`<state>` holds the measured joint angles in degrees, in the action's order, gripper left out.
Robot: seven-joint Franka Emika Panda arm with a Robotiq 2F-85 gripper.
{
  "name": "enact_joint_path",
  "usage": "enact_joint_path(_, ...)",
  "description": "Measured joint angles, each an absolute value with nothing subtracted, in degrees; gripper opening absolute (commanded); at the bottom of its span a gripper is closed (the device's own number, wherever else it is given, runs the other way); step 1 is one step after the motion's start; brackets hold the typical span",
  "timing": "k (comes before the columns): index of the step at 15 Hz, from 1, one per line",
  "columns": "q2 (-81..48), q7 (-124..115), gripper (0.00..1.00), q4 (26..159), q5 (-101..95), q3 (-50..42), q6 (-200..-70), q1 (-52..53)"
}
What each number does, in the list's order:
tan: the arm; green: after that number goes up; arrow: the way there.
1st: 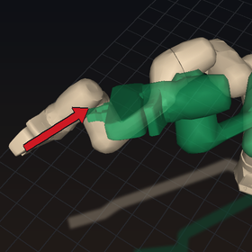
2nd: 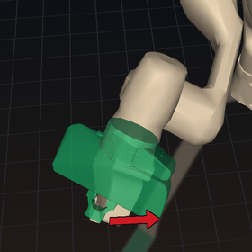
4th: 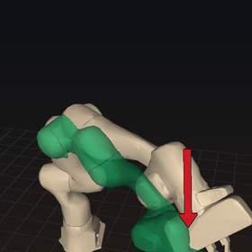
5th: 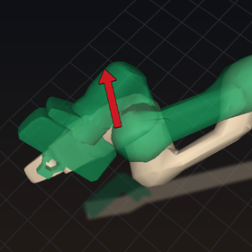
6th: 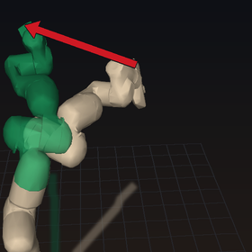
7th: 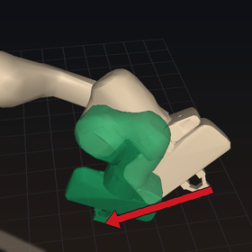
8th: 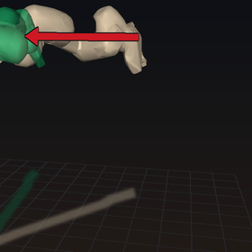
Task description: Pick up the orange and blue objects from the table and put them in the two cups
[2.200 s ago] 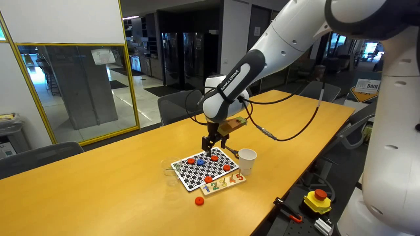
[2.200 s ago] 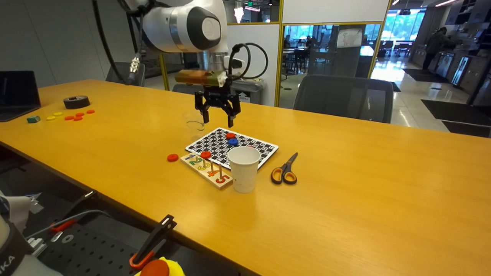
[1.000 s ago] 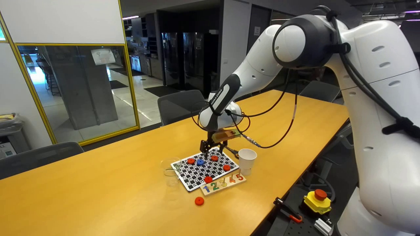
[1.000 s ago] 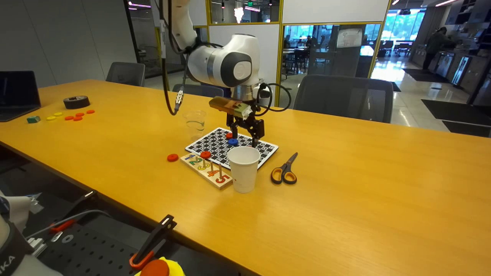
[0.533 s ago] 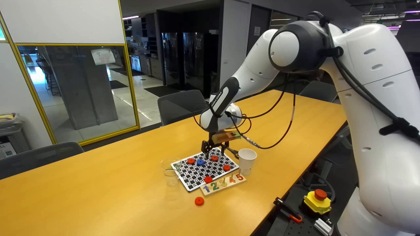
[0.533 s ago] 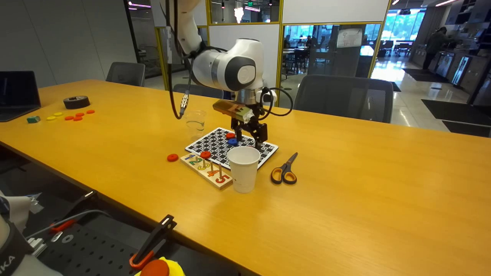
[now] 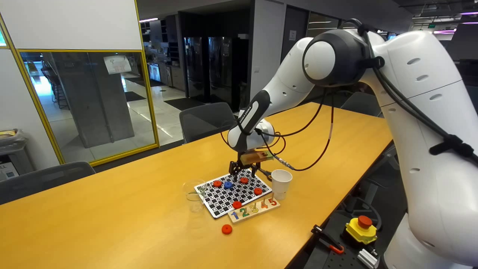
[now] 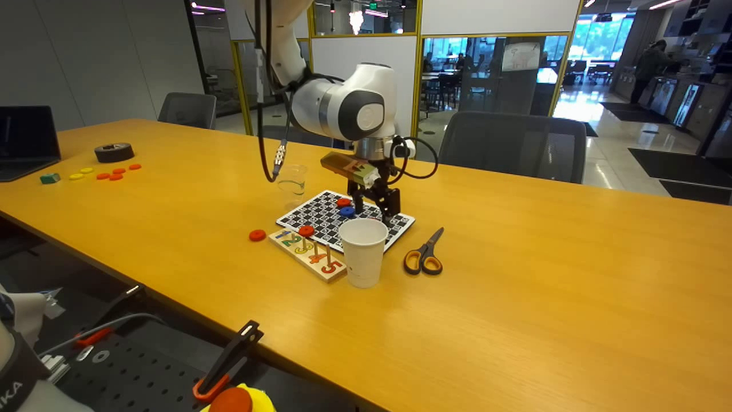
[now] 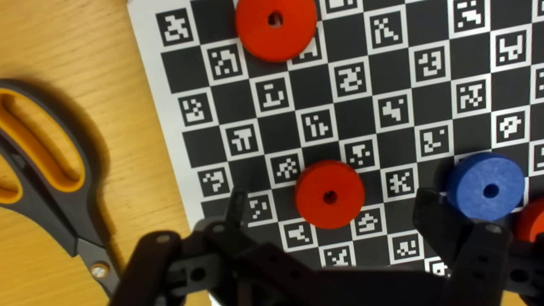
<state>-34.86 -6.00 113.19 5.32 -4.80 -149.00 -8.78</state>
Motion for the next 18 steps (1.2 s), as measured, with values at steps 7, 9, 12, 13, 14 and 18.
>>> enact_joint_path(7,-35.86,-6.42,0.42,112.35,5.45,-4.81,-149.00,-8.81)
enact_joint_path(9,-35.78,-6.71,0.28,112.06,5.45,-4.91,-148.88,-8.81)
enact_joint_path(12,-35.67,-7.74,0.16,111.71,5.45,-5.19,-148.33,-8.79)
enact_joint_path(13,-35.67,-8.12,0.16,111.65,5.45,-5.26,-148.11,-8.73)
enact_joint_path(14,-35.67,-8.60,0.16,111.56,5.45,-5.33,-147.86,-8.63)
enact_joint_path(18,-35.43,-10.70,0.16,111.52,5.45,-5.71,-147.41,-8.04)
